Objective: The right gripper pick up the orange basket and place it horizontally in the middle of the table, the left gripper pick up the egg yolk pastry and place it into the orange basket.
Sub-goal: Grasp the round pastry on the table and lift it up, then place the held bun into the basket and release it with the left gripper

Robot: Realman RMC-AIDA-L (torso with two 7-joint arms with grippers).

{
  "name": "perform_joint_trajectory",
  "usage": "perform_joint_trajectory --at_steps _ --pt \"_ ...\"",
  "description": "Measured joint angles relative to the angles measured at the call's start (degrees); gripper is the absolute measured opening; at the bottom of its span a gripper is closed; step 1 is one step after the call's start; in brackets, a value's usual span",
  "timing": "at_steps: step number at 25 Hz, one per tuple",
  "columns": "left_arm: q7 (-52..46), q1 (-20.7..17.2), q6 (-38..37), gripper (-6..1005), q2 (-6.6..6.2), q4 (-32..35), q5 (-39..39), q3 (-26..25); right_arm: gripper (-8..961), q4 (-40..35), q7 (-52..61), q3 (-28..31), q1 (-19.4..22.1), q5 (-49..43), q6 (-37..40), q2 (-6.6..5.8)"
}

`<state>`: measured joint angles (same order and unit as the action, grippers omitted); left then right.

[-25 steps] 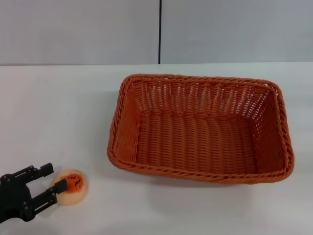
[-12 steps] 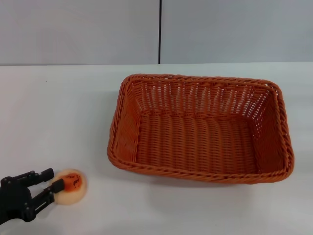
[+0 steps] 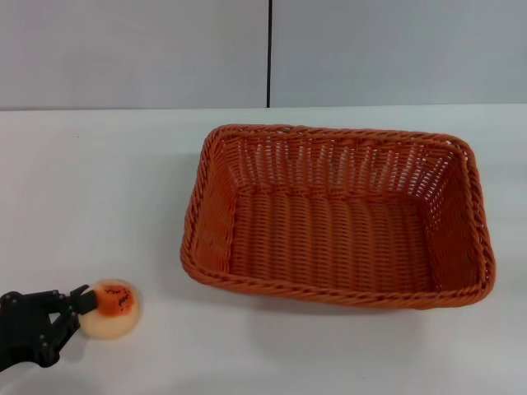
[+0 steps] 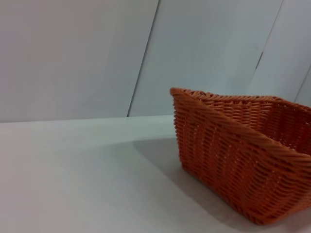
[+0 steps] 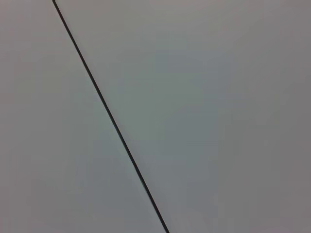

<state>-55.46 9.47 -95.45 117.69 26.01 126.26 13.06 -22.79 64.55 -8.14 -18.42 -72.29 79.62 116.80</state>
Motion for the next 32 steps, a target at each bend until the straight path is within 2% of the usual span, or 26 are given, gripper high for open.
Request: perform_joint_trajectory --at_steps 3,7,8,9,15,16,18,19,20,22,24,26,28,29,30,31,32 --pt "-0.1 0.2 -0.4 65 -0.11 0.0 -0.1 -1.0 376 0.0 0.2 0.0 0.0 0.0 0.0 0.00" --pt "-0.2 0.3 -0.9 42 -0.17 0.0 -0.1 -2.8 376 -0.1 0.3 0.4 0.1 0.0 0.1 0.00" --pt "-0.2 0.8 -3.1 42 -0.18 0.0 -0.3 -8.0 376 0.0 0.3 0.5 0.1 0.0 0.2 0.00" --pt "-0.3 1.1 -4.0 42 -0.15 0.0 -0.4 -10.8 376 0.0 0.3 0.5 0.1 0.0 0.2 0.00" --pt "-0.4 1.3 -4.5 40 -0.10 0.0 -0.6 -12.8 376 0.1 0.4 0.6 0.1 0.0 0.5 0.00" --pt "-1.7 2.9 -6.0 40 -0.10 -1.8 -3.0 -19.9 376 0.1 0.4 0.6 0.1 0.0 0.5 0.00" --pt "-1.8 3.9 -6.8 39 -0.18 -3.7 -4.8 -20.6 376 0.4 0.4 0.6 0.1 0.0 0.5 0.03" --pt "-1.8 3.9 -6.8 39 -0.18 -3.7 -4.8 -20.6 376 0.5 0.4 0.6 0.2 0.0 0.5 0.06" --pt "-1.7 6.5 -8.3 39 -0.05 -6.9 -6.5 -20.2 376 0.6 0.4 0.5 0.2 0.0 0.5 0.13" --pt "-1.7 9.1 -9.5 38 0.03 -9.6 -6.3 -18.7 376 0.6 0.4 0.5 0.3 0.0 0.6 0.25" --pt "-1.7 9.1 -9.5 38 0.03 -9.6 -6.3 -18.7 376 0.6 0.4 0.5 0.3 0.0 0.6 0.29" --pt "-1.2 13.1 -9.5 37 0.21 -13.8 -6.2 -13.0 376 0.6 0.4 0.8 0.5 0.0 0.6 0.33" --pt "-1.1 15.3 -8.9 37 0.37 -15.3 -6.2 -9.6 376 0.6 0.4 1.0 0.6 0.0 0.6 0.38" --pt "-1.1 15.3 -8.9 38 0.37 -15.3 -6.2 -9.6 376 0.6 0.4 1.0 0.6 -0.1 0.6 0.42" --pt "-1.1 17.7 -7.9 39 0.53 -16.6 -6.1 -5.9 376 0.6 0.4 1.0 0.6 0.0 0.6 0.45" --pt "-1.1 17.7 -7.9 41 0.53 -16.6 -6.1 -5.9 376 0.6 0.4 1.0 0.6 -0.1 0.6 0.50" --pt "-1.1 19.3 -6.7 42 0.68 -17.4 -6.1 -3.3 376 0.7 0.4 1.0 0.6 0.0 0.5 0.55"
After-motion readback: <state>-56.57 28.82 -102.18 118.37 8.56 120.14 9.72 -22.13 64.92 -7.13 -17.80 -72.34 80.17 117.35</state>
